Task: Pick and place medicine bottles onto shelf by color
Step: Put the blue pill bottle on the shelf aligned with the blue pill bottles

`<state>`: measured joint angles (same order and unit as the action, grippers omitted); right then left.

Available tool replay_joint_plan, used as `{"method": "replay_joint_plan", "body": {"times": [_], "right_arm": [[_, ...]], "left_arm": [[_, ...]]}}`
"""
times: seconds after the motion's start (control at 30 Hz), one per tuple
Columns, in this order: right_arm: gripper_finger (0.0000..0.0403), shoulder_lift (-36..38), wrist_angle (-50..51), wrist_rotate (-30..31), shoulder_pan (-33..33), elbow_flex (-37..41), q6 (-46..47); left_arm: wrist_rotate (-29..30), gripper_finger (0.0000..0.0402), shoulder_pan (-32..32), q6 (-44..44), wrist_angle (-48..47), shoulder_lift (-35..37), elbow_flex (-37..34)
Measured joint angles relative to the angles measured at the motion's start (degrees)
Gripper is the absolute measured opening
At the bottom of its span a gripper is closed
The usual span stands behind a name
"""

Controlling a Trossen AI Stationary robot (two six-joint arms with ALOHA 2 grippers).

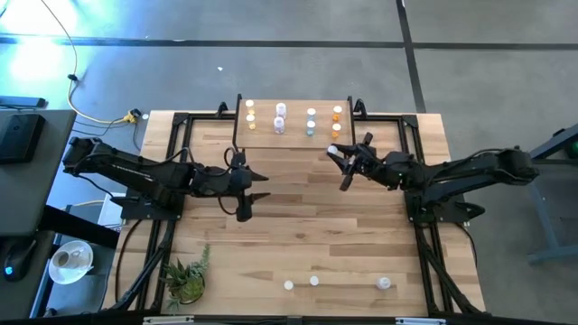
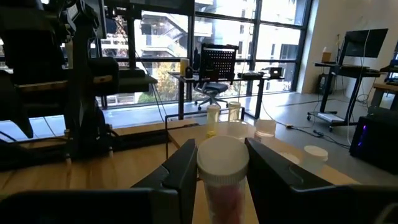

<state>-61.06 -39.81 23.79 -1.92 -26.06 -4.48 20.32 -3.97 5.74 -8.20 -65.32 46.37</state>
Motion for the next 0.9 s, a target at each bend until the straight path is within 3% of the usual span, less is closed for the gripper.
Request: {"method": "replay_joint_plan", "body": {"times": [0.2, 0.5, 0.9], "right_arm": [[0.0103, -6.3, -5.3, 0.0, -0.8, -1.2, 1.1], [0.0103, -16.0, 3.7, 0.0, -4.3, -12.2, 1.1], [0.0103, -23.3, 3.3, -0.3, -9.8, -14.1, 7.1]], "left_arm": [[0.5, 0.0198, 0.0, 0.7, -0.6, 0.0, 0.0], [2.7, 0.0198, 0.0, 0.5, -1.0, 0.0, 0.0], [3.1, 0.0198, 0.0, 0.5, -1.1, 0.0, 0.0]]}}
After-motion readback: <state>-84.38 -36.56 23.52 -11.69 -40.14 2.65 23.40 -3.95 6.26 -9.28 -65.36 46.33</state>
